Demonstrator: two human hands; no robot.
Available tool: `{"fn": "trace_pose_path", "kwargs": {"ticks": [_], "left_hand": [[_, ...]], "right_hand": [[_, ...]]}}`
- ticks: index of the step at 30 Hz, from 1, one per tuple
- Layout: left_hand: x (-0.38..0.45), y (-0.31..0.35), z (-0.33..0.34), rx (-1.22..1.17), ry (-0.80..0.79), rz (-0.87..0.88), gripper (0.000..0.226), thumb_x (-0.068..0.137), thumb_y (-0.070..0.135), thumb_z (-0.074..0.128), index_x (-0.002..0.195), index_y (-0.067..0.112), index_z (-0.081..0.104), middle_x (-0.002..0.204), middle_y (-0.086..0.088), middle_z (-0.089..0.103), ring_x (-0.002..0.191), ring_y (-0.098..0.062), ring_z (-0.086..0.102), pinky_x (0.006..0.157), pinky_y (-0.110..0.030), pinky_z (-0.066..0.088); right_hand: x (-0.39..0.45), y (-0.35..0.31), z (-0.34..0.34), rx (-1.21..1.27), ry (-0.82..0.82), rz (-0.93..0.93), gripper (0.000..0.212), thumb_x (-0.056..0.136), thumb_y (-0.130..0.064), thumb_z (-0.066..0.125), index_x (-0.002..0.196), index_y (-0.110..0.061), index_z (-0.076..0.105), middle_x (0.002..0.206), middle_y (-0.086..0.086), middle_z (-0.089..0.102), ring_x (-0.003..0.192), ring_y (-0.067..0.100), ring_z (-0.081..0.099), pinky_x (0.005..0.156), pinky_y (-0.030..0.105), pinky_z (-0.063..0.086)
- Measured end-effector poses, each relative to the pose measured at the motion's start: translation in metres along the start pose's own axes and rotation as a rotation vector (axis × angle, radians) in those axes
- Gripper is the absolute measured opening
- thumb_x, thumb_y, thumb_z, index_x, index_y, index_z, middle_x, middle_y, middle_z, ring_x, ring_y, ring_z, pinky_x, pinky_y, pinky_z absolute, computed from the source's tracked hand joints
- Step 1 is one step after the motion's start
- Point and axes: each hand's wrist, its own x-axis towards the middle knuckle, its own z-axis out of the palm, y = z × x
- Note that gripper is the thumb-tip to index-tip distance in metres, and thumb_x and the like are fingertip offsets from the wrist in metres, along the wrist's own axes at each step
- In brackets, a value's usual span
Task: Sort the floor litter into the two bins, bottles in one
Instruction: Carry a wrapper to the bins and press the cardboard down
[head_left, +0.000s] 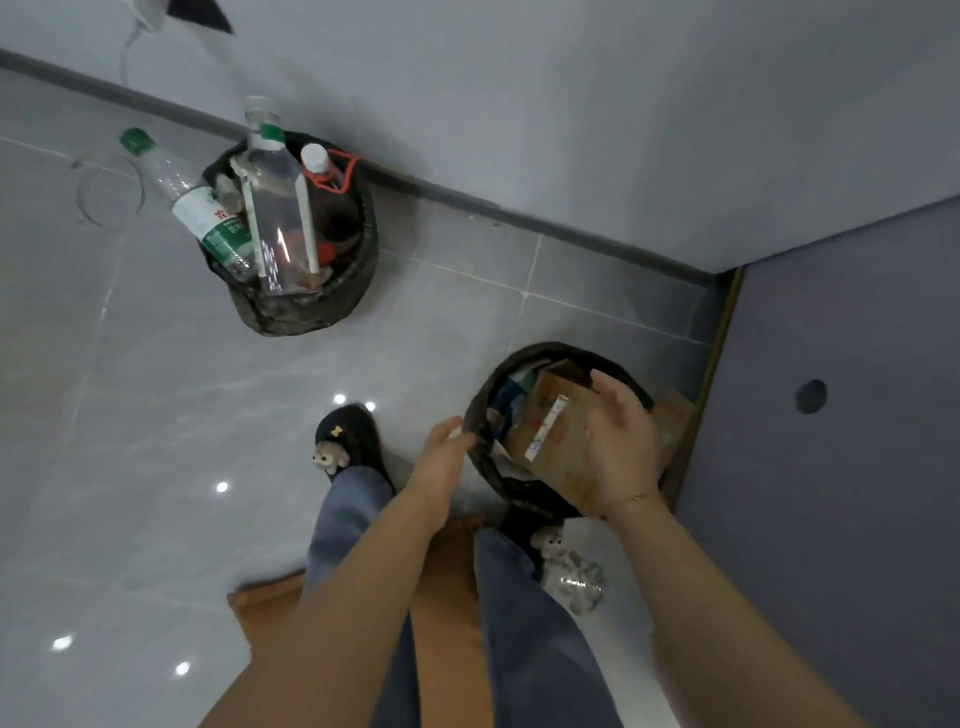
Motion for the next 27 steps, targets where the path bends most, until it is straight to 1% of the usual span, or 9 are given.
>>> {"fn": "trace_pose_path", "kwargs": {"ticks": [3,5,7,9,12,15,18,22,27], "left_hand": [[0.003,-0.015,0.032,0.009,0.101,0.024,0.055,0.097,0.009,0.051,0.148,0.013,0.029,0.147,-0.011,0.038,0.122,-0.024,0.044,0.085,-0.025,0.038],[0.009,-0.027,0.047,0.001,0.126,0.003,0.058,0.097,0.008,0.051,0.148,0.013,0.025,0.14,-0.008,0.041,0.12,-0.026,0.045,0.082,-0.027,0.04],[0.016,-0.037,0.056,-0.02,0.153,-0.03,0.059,0.096,0.009,0.05,0.148,0.016,0.024,0.128,-0.01,0.045,0.105,-0.025,0.049,0.077,-0.029,0.042],[0.026,-0.046,0.058,-0.035,0.179,-0.056,0.058,0.096,0.011,0.052,0.148,0.021,0.025,0.129,-0.012,0.048,0.097,-0.023,0.05,0.079,-0.033,0.044],[0.042,-0.056,0.059,-0.037,0.167,-0.083,0.054,0.097,0.015,0.05,0.145,0.029,0.029,0.135,-0.012,0.051,0.112,-0.027,0.052,0.084,-0.041,0.049],[0.049,-0.058,0.06,-0.071,0.115,-0.105,0.05,0.097,0.013,0.048,0.141,0.031,0.033,0.125,-0.009,0.053,0.113,-0.032,0.054,0.076,-0.045,0.053],[0.055,-0.056,0.055,-0.1,0.075,-0.127,0.048,0.096,0.011,0.049,0.138,0.031,0.036,0.124,-0.01,0.054,0.113,-0.034,0.055,0.08,-0.051,0.054],[0.063,-0.041,0.044,-0.127,0.061,-0.154,0.049,0.095,0.009,0.051,0.138,0.029,0.038,0.13,-0.012,0.051,0.115,-0.035,0.052,0.072,-0.05,0.055],[0.076,0.007,0.014,-0.109,0.023,-0.133,0.051,0.096,0.011,0.049,0.141,0.03,0.035,0.134,-0.012,0.049,0.103,-0.028,0.054,0.075,-0.049,0.053]], "right_hand": [[0.007,0.023,-0.05,-0.005,0.156,-0.078,0.038,0.09,-0.014,0.053,0.118,-0.039,0.058,0.132,-0.007,0.053,0.117,0.007,0.051,0.105,0.032,0.042],[0.017,0.041,-0.074,0.012,0.244,-0.025,0.043,0.092,-0.016,0.056,0.132,-0.028,0.05,0.141,-0.005,0.045,0.124,0.006,0.043,0.106,0.024,0.034],[0.027,0.065,-0.088,0.06,0.251,0.105,0.056,0.092,-0.028,0.059,0.144,-0.026,0.038,0.148,-0.004,0.037,0.132,0.011,0.037,0.104,0.024,0.032],[0.034,0.084,-0.094,0.121,0.217,0.252,0.058,0.093,-0.035,0.057,0.146,-0.027,0.034,0.15,-0.003,0.034,0.131,0.014,0.039,0.098,0.024,0.033],[0.039,0.108,-0.098,0.181,0.09,0.368,0.05,0.096,-0.037,0.052,0.143,-0.028,0.039,0.136,-0.005,0.048,0.108,0.009,0.047,0.094,0.027,0.039],[0.044,0.123,-0.09,0.244,-0.045,0.439,0.049,0.095,-0.052,0.044,0.14,-0.033,0.042,0.13,-0.011,0.051,0.111,0.012,0.05,0.101,0.039,0.041],[0.044,0.123,-0.075,0.358,-0.14,0.526,0.057,0.091,-0.064,0.035,0.135,-0.03,0.046,0.125,-0.007,0.057,0.107,0.014,0.057,0.086,0.037,0.049],[0.049,0.115,-0.055,0.41,-0.139,0.539,0.067,0.086,-0.07,0.035,0.136,-0.027,0.048,0.128,0.002,0.061,0.112,0.02,0.06,0.088,0.039,0.052],[0.059,0.091,-0.017,0.483,-0.11,0.55,0.059,0.093,-0.062,0.032,0.135,-0.024,0.045,0.127,0.001,0.059,0.113,0.022,0.059,0.094,0.042,0.05]]}}
